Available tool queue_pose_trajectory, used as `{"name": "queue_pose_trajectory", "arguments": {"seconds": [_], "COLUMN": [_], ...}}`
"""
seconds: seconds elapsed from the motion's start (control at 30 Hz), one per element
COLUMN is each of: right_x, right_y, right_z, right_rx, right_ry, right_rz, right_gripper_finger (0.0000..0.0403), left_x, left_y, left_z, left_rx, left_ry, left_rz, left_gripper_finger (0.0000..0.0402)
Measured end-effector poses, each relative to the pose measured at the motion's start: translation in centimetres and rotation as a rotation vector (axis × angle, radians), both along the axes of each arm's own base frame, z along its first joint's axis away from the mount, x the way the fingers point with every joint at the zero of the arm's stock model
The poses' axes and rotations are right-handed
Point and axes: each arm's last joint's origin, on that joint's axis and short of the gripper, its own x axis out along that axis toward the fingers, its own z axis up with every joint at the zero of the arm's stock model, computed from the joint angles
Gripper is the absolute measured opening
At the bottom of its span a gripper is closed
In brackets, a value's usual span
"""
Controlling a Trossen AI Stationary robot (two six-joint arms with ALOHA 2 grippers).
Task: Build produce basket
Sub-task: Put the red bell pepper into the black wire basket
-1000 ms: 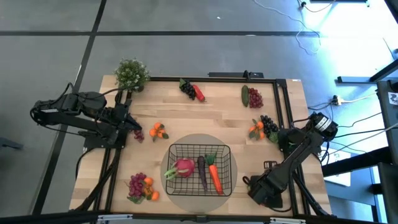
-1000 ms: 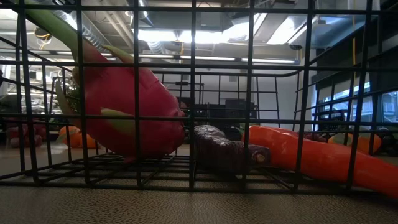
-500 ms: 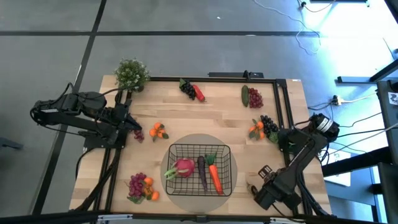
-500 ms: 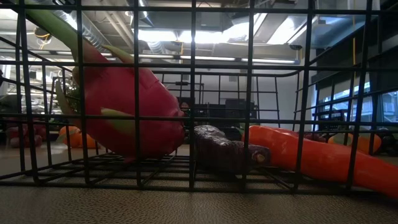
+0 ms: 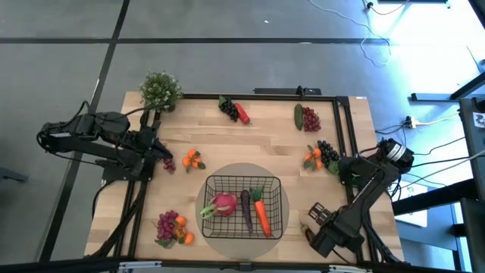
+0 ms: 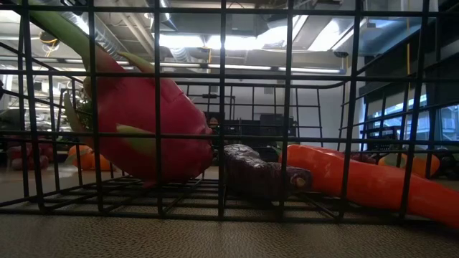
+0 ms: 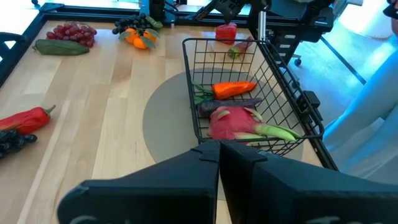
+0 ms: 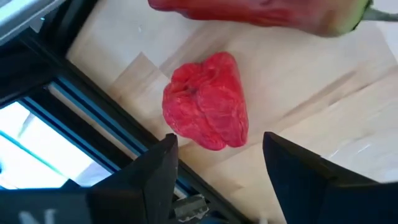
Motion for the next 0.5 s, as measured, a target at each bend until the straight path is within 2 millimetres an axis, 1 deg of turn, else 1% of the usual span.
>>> {"name": "queue_pose_trajectory", "arguments": {"seconds": [0.13,0.3,0.5], "right_x": [-0.41,-0.33,-0.23], "right_y": [0.26,0.19,0.22], "right_z": [-0.01,-0.03,-0.07], "right_rx": [-0.028,-0.077,-0.082], "right_ry": [0.005,-0.027,-0.054], "right_rz": [-0.083,-0.180,-0.173], "right_gripper_finger": [0.0220,0.0220,0.0220], "left_x": [0.00,0.00,0.00], "left_y": [0.00,0.00,0.00], "left_z": [0.00,0.00,0.00], "left_rx": [0.000,0.000,0.000], "left_ry": [0.000,0.000,0.000], "left_rz": [0.000,0.000,0.000], "left_gripper_finger": [0.0000,0.0000,0.0000]}}
